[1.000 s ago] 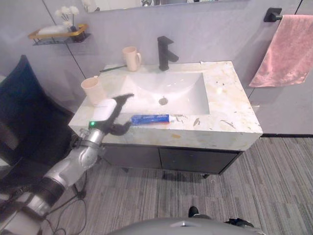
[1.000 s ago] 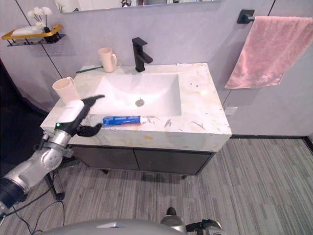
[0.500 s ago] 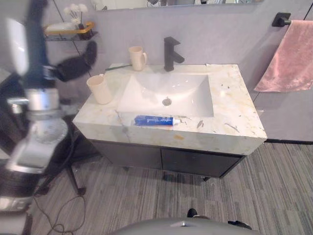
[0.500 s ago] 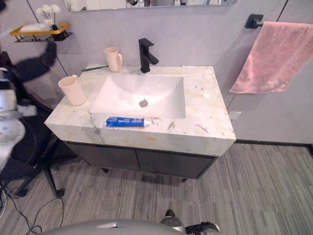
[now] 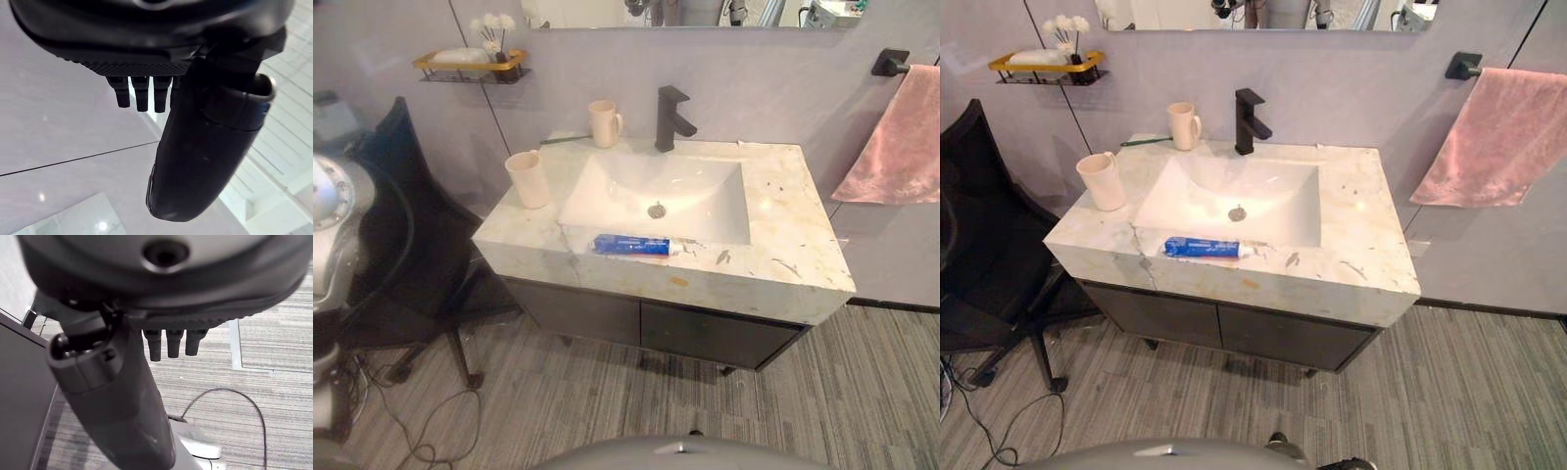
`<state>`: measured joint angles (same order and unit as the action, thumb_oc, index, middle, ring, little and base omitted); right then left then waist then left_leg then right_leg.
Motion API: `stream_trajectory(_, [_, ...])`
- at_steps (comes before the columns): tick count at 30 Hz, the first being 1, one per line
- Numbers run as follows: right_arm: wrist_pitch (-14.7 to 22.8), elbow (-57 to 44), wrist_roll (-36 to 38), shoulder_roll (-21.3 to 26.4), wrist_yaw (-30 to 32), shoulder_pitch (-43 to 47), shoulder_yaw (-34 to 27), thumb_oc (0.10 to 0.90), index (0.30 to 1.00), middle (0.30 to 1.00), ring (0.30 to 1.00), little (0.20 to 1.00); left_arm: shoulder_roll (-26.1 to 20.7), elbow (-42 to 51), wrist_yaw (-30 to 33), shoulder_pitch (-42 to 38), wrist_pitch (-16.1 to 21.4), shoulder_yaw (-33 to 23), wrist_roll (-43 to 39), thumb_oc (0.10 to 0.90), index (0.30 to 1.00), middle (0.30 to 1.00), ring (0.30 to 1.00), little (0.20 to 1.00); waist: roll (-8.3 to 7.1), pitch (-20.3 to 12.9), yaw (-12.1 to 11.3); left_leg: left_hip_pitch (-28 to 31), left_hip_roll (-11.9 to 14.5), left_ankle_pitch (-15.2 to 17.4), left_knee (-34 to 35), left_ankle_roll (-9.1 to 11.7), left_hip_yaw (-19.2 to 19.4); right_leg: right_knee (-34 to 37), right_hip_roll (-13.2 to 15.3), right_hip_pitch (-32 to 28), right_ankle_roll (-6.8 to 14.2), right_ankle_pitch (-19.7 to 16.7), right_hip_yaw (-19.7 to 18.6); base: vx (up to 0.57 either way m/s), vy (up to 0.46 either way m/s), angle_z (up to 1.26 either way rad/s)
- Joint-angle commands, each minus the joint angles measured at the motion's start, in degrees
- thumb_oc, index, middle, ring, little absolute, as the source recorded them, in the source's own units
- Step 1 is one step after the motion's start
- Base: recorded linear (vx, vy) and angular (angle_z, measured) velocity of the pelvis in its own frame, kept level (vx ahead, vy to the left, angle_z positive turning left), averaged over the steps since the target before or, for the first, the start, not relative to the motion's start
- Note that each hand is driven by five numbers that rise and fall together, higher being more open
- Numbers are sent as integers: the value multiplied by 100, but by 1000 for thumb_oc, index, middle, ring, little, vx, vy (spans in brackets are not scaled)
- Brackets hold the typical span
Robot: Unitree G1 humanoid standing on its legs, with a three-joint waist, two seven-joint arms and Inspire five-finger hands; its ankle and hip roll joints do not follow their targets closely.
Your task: Organize the bathroom.
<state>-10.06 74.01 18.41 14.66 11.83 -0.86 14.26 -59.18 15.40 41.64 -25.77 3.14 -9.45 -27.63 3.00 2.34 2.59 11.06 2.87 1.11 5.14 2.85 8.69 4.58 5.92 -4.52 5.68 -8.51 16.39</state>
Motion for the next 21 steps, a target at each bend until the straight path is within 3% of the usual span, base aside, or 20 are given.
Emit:
stream_trajectory(1, [-120, 210, -171, 88, 82, 428, 207, 800, 900, 900, 900, 900, -926, -157, -1057, -1261, -122, 422, -436, 800, 900, 900, 900, 900, 96, 30, 114, 77, -217, 259, -58, -239, 556, -615, -241, -247, 175, 1335, -353, 0, 0, 0])
stream_trajectory(4, [-104, 199, -177, 134, 77, 435, 216, 800, 900, 900, 900, 900, -1178, -172, -2142, -1717, -528, 892, -731, 800, 900, 900, 900, 900, 125, 52, 137, 81, -207, 240, -39, -232, 578, -559, -257, -257, 203, 1289, -373, 0, 0, 0])
stream_trajectory(7, [-119, 190, -162, 197, 75, 458, 216, 800, 900, 900, 900, 900, -1433, -324, -2690, -2261, -630, 1480, -683, 800, 900, 900, 900, 900, 181, 63, 175, 67, -196, 213, -32, -221, 603, -526, -268, -241, 226, 1251, -389, 0, 0, 0])
stream_trajectory(11, [-95, 219, -186, 267, 68, 499, 151, 800, 900, 900, 900, 900, -1791, -708, -4447, -3517, -1005, 2799, -644, 800, 900, 900, 900, 900, 306, 69, 241, 39, -197, 173, -28, -219, 633, -494, -287, -205, 250, 1193, -432, -14, 9, -5])
stream_trajectory(15, [-85, 255, -182, 307, 40, 525, 116, 800, 900, 900, 900, 900, -1895, -1041, -5023, -4379, -1288, 3755, -294, 800, 900, 900, 900, 900, 352, 55, 259, 32, -206, 169, -29, -220, 632, -476, -304, -197, 262, 1182, -466, 6, 4, -4])
stream_trajectory(17, [-69, 306, -210, 317, 23, 527, 68, 800, 900, 900, 900, 900, -1986, -1427, -5597, -4864, -1296, 4372, -94, 800, 900, 900, 900, 900, 389, 36, 262, 16, -212, 158, -31, -215, 638, -443, -302, -197, 273, 1161, -464, 11, 0, -2])
stream_trajectory(21, [-56, 335, -225, 337, -13, 519, 24, 800, 900, 900, 900, 900, -2144, -1734, -6050, -4981, -1176, 4711, 176, 800, 900, 900, 900, 900, 412, 23, 244, -10, -223, 141, -31, -212, 621, -403, -304, -205, 268, 1143, -454, 4, 1, -2])
